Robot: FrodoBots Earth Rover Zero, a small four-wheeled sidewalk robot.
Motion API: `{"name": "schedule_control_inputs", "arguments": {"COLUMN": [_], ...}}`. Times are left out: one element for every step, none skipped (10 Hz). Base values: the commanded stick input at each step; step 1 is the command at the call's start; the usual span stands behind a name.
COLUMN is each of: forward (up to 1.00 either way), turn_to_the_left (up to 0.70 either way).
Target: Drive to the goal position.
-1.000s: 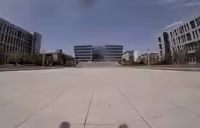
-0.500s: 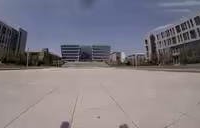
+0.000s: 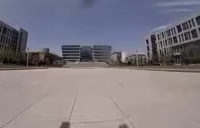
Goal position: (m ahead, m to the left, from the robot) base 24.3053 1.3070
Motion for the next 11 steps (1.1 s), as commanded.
{"name": "schedule_control_inputs", "arguments": {"forward": [0.70,0.70,0.70,0.70,0.70,0.70,0.70,0.70,0.70,0.70,0.70], "turn_to_the_left": [0.00,0.00,0.00,0.00,0.00,0.00,0.00,0.00,0.00,0.00,0.00]}}
